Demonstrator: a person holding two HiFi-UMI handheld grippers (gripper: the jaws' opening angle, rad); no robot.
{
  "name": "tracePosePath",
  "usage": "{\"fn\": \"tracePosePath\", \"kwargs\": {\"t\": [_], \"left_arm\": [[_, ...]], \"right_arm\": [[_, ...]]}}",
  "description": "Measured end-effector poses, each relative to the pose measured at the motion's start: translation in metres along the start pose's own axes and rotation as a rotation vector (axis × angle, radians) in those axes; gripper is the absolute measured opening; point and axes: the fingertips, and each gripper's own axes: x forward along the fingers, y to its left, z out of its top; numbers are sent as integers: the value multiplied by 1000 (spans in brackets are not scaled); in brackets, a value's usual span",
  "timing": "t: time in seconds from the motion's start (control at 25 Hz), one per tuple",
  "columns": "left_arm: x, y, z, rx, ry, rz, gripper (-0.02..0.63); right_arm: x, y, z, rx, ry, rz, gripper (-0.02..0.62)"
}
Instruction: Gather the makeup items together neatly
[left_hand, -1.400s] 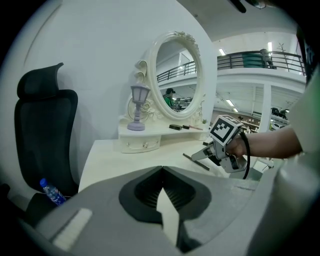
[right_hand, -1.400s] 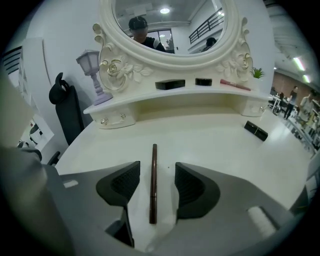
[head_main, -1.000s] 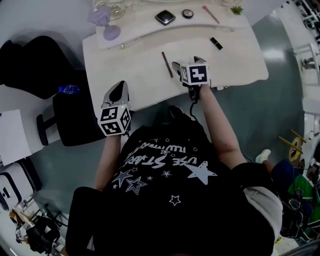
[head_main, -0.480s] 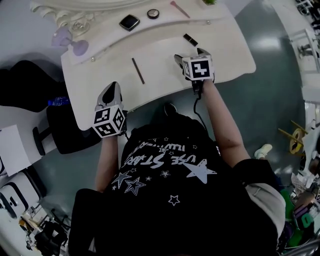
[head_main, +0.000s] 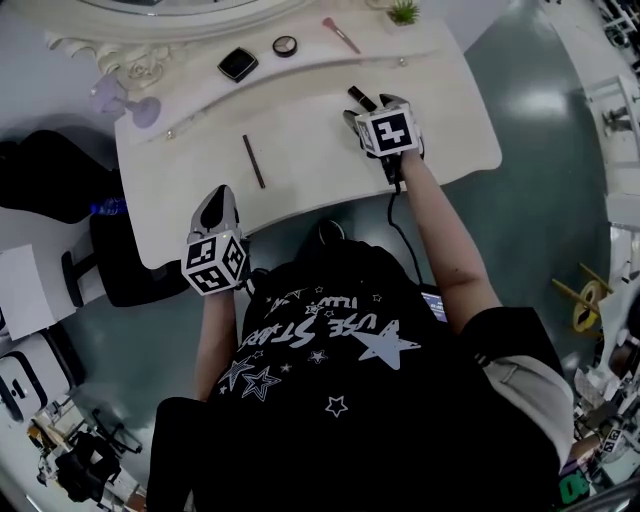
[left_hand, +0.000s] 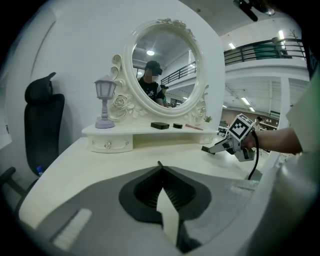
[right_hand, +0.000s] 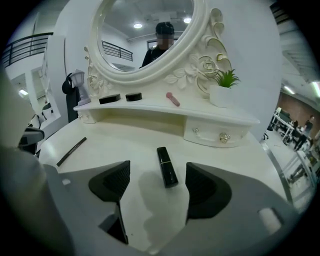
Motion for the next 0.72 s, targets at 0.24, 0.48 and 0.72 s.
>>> {"fn": "tracePosePath", "kwargs": {"t": [0.24, 0.48, 0.72], "left_arm": [[0, 0, -4, -24, 17, 43, 2], [-4, 1, -6, -39, 26, 82, 2], [-8, 0, -9, -42, 34, 94, 2]], "right_arm": [[22, -4, 6, -45, 27, 33, 313], [34, -2, 7, -59, 45, 54, 249], [33, -9, 5, -77, 60, 22, 133]]}}
